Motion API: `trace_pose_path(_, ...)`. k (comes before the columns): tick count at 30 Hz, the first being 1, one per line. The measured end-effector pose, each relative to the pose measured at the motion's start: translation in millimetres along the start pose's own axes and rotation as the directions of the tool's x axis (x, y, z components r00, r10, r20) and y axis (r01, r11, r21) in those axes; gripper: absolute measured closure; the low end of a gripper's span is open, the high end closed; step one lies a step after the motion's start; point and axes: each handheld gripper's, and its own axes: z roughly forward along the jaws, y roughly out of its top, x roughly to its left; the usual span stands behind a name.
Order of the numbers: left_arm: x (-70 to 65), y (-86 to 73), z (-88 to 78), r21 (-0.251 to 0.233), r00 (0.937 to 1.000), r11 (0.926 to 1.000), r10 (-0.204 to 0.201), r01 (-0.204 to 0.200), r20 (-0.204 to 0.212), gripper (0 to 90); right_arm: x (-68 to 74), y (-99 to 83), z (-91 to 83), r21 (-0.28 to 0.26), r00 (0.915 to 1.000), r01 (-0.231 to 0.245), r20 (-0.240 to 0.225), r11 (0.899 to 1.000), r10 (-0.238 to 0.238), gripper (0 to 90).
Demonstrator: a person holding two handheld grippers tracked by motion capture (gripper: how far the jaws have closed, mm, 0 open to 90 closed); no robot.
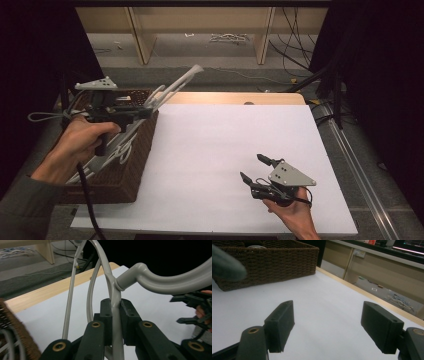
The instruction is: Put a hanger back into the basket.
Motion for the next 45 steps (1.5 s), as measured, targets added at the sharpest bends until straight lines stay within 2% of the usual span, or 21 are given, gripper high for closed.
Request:
trace_pose_path(3,16.1,-7.7,-8.8,-0.007,0.9987,0.9998,-0.019,0.019,-0.048,81.2,0.5,-0.8,-2.8,0.000,1.0000,-0.004,-0.002,1.000,0.004,27.7)
trace_pose_path(8,37.8,-19.7,-21.5,-0.011,0.9933,0.9984,-0.056,0.055,-0.102,81.2,0.0,-3.9,-4.3,0.013,0.9999,-0.012,-0.005,1.000,0.012,27.7)
trace_pose_path(13,56.4,-32.4,-31.7,-0.028,0.9893,0.9969,-0.076,0.073,-0.125,81.2,0.4,-6.0,-3.3,0.017,0.9999,-0.015,-0.004,1.000,0.015,27.7)
trace_pose_path(15,63.2,-37.3,-34.2,-0.024,0.9909,0.9979,-0.062,0.059,-0.120,81.2,0.1,-6.0,-3.5,0.022,0.9999,-0.009,-0.008,1.000,0.009,27.7)
trace_pose_path(16,66.5,-40.4,-35.8,-0.021,0.9897,0.9980,-0.062,0.060,-0.129,81.2,0.0,-6.0,-3.5,0.022,0.9999,-0.009,-0.007,1.000,0.009,27.7)
trace_pose_path(19,72.6,-46.9,-37.8,-0.007,0.9889,0.9990,-0.044,0.044,-0.142,81.2,-0.4,-6.9,-2.8,0.018,1.0000,-0.008,-0.002,1.000,0.008,27.7)
trace_pose_path(21,77.3,-51.9,-39.2,-0.001,0.9879,0.9985,-0.054,0.054,-0.145,81.2,-0.7,-7.2,-2.8,0.019,0.9999,-0.009,-0.006,1.000,0.009,27.7)
trace_pose_path(28,91.6,-65.8,-42.6,0.011,0.9858,0.9989,-0.043,0.045,-0.162,81.1,0.2,-7.7,-1.8,0.022,0.9999,-0.012,-0.005,1.000,0.012,27.8)
trace_pose_path(31,95.0,-72.0,-45.6,0.024,0.9843,0.9989,-0.035,0.040,-0.173,81.1,0.1,-7.6,-2.3,0.030,0.9999,-0.012,-0.011,0.999,0.013,27.7)
trace_pose_path(32,96.0,-74.5,-45.9,0.015,0.9851,0.9992,-0.035,0.038,-0.168,81.2,0.1,-7.7,-2.2,0.031,0.9999,-0.012,-0.012,0.999,0.012,27.8)
trace_pose_path(35,97.7,-80.2,-49.6,0.029,0.9846,0.9994,-0.015,0.021,-0.174,81.1,0.4,-8.4,-1.0,0.026,0.9999,-0.011,-0.013,1.000,0.011,27.8)
trace_pose_path(40,103.4,-92.4,-55.3,0.024,0.9836,0.9994,-0.020,0.025,-0.179,81.1,0.6,-8.5,-0.9,0.027,0.9998,-0.012,-0.013,1.000,0.012,27.8)
trace_pose_path(45,105.8,-100.7,-57.9,0.035,0.9838,0.9993,-0.004,0.010,-0.179,81.1,0.2,-8.9,-0.5,0.027,0.9999,-0.011,-0.009,1.000,0.011,27.8)
